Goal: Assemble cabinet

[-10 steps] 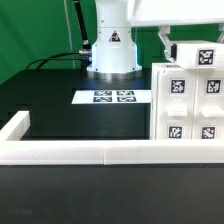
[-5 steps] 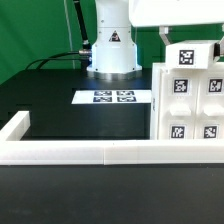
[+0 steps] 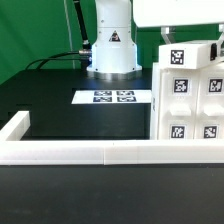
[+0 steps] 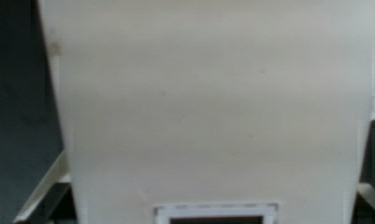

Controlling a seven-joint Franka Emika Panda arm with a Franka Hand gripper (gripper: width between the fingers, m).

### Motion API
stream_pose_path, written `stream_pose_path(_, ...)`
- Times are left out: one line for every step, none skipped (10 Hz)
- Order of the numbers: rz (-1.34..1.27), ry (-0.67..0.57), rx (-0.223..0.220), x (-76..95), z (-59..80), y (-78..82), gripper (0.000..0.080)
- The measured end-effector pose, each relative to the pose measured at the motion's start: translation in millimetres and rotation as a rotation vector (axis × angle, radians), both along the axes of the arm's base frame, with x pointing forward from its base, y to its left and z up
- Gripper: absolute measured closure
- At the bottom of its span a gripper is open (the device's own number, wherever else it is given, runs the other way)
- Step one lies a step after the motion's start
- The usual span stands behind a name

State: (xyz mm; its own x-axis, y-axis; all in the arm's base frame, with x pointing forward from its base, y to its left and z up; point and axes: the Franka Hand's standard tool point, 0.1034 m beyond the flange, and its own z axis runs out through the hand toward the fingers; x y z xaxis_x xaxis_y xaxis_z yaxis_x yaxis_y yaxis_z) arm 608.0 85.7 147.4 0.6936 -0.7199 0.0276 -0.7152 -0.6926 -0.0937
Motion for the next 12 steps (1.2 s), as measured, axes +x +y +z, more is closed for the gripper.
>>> stream_pose_path(-0.075,-0.001,0.012,0.3,0.3,0.2,0.0247)
stream_pose_path(-0.207,-0.009,0.033,-0.1,0.7,0.9,0.0247)
stream_pose_path(-0.306,-0.014,0.055,-1.4,0.4,0.2,0.0247)
stream_pose_path(-0.401,-0.014,0.07,-2.6,0.1,0.6,0.0247)
stream_pose_path(-0.493,-0.008,0.084,-3.0,0.5,2.2,0.0247)
stream_pose_path(-0.561,-0.002,0.096,-3.1,0.6,2.8,0.0247)
stream_pose_path(-0.668,0.009,0.119,-3.1,0.6,4.3,0.0247)
stream_pose_path(-0.746,0.019,0.138,-3.4,0.5,5.3,0.0247)
stream_pose_path(-0.822,0.031,0.158,-3.7,0.1,5.6,0.0247)
stream_pose_path(-0.954,0.051,0.188,-4.0,0.0,7.2,0.0247)
stream_pose_path(-1.06,0.069,0.211,-4.4,-0.2,8.7,0.0247)
stream_pose_path(-1.158,0.088,0.233,-4.6,-0.6,9.4,0.0247)
